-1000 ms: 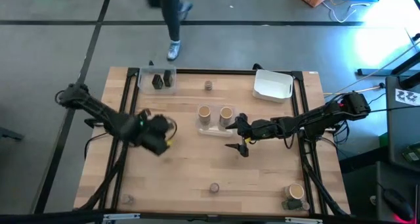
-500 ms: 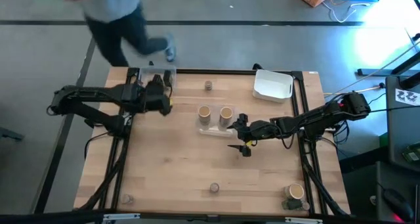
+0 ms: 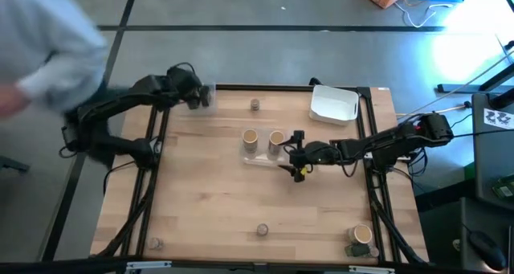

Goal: Sort spices by type
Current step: Put the black seasoning can into the top transparent bin

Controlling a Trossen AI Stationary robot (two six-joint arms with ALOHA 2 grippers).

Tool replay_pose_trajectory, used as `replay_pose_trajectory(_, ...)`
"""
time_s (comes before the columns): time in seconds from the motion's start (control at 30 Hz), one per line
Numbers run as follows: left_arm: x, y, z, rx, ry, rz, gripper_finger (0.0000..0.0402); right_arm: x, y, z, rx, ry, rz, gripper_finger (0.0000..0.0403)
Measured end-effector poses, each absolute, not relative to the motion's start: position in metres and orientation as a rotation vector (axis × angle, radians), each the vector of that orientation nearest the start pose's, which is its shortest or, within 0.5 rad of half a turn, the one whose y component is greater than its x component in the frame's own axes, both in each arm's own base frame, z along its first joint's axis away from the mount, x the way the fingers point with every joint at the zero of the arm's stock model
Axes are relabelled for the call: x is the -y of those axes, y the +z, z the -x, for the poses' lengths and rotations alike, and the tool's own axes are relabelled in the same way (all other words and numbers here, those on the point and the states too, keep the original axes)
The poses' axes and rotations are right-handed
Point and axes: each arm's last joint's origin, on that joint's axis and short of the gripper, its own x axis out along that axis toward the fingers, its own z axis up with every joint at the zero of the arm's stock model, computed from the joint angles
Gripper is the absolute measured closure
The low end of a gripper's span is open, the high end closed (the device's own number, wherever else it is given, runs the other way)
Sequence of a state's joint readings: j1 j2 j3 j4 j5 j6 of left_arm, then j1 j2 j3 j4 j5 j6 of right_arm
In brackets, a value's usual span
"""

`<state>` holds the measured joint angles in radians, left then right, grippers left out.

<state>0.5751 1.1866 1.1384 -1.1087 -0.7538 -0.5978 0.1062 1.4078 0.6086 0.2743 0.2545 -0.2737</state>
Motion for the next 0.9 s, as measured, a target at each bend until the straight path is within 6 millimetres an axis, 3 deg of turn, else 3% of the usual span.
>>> replay_pose_trajectory(0.27, -0.162, 0.295, -0.149, -0.865, 1.554, 0.406, 0.0274, -0.002, 0.180, -0.273, -0.576, -0.071, 0.327, 0.0029)
replay_pose_trajectory(0.53, -0.184, 0.269, -0.145, -0.924, 1.500, 0.548, 0.0274, -0.002, 0.179, -0.273, -0.580, -0.067, 0.322, 0.0029)
replay_pose_trajectory(0.9, -0.201, 0.227, -0.143, -1.061, 1.505, 0.587, 0.0274, -0.002, 0.179, -0.272, -0.583, -0.067, 0.318, 0.0029)
